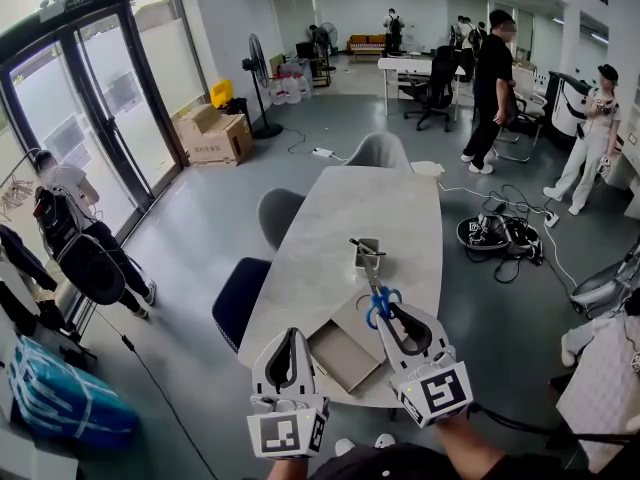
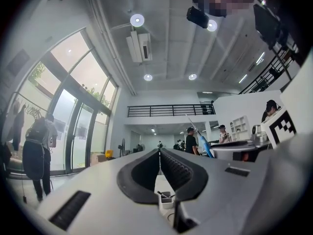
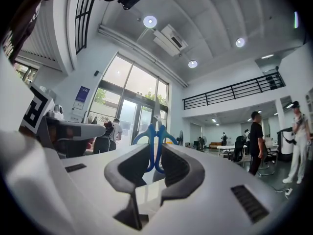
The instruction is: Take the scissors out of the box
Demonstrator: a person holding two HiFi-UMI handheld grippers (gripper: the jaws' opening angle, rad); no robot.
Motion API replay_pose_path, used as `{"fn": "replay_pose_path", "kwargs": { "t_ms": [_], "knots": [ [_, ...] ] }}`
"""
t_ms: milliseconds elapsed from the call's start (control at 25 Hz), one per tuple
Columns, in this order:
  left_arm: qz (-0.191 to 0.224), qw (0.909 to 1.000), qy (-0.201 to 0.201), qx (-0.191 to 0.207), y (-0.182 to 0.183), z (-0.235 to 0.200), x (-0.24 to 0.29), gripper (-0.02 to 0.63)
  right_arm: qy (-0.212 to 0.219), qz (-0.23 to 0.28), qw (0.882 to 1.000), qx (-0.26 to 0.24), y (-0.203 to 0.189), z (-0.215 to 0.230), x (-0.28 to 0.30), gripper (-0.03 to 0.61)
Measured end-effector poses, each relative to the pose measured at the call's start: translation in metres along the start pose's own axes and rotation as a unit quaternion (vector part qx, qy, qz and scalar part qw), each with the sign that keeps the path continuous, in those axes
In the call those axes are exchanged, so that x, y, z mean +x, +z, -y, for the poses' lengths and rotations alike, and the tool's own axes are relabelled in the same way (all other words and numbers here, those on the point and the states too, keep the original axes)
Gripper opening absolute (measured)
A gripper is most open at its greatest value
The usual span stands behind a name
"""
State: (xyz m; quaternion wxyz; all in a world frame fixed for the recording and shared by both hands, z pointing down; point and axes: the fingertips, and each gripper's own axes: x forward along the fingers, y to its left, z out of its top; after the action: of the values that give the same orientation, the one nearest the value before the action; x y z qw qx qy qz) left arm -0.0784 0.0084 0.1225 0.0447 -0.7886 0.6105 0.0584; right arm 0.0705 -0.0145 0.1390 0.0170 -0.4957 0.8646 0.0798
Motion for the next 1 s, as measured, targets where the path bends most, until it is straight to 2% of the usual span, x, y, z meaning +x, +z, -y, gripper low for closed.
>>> {"fn": "replay_pose_path", "kwargs": {
  "t_ms": [1000],
  "knots": [
    [-0.006, 1.0, -0.002, 0.002, 0.0024, -0.0028, -0.0023, 0.017, -0.009, 0.001, 1.0, -0.007, 0.0045, -0.0033, -0.0021, 0.072]
  ]
}}
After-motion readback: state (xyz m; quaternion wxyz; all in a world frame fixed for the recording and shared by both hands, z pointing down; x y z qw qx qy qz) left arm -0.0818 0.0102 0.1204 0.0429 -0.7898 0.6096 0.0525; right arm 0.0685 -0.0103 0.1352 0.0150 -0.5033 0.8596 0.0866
